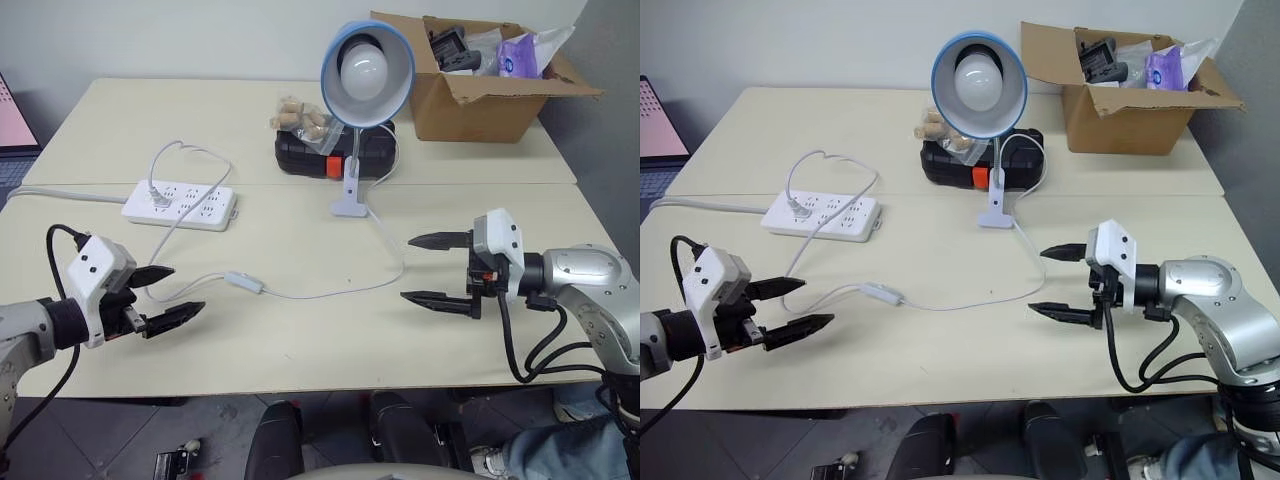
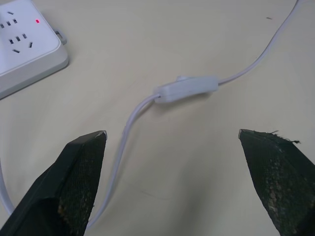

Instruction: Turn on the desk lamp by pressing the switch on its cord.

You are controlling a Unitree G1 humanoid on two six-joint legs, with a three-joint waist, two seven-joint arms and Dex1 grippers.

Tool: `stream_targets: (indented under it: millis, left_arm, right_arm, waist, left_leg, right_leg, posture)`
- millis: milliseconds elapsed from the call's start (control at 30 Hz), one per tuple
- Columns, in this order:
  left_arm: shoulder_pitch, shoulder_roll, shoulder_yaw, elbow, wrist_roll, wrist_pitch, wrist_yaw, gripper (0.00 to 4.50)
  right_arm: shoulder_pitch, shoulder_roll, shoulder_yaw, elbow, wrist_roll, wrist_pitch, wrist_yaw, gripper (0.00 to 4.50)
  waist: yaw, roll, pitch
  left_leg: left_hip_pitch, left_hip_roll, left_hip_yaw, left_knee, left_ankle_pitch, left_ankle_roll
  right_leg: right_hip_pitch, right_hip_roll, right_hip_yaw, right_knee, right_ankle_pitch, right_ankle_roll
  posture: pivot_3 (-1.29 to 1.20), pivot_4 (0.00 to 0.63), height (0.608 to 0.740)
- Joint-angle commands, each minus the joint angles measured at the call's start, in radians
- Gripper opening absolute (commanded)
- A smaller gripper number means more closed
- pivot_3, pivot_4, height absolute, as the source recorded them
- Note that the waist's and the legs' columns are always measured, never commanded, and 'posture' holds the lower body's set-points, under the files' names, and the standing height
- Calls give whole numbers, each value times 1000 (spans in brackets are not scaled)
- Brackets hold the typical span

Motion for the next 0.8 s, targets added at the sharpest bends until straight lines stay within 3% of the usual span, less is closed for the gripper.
stream_targets:
  millis: [33, 800]
  left_arm:
    - [13, 7, 15, -29, -18, -2, -14, 4474]
    - [49, -45, 52, -76, -39, 22, 97, 4474]
  right_arm:
    - [-10, 1, -28, -7, 0, -35, 6, 4500]
    - [-64, 34, 33, 37, -52, -59, 14, 4500]
  waist:
    - [0, 0, 0]
    - [0, 0, 0]
  left_leg:
    - [0, 0, 0, 0, 0, 0]
    - [0, 0, 0, 0, 0, 0]
  right_leg:
    - [0, 0, 0, 0, 0, 0]
    - [0, 0, 0, 0, 0, 1]
  posture:
    - [0, 150, 740]
    - [0, 150, 740]
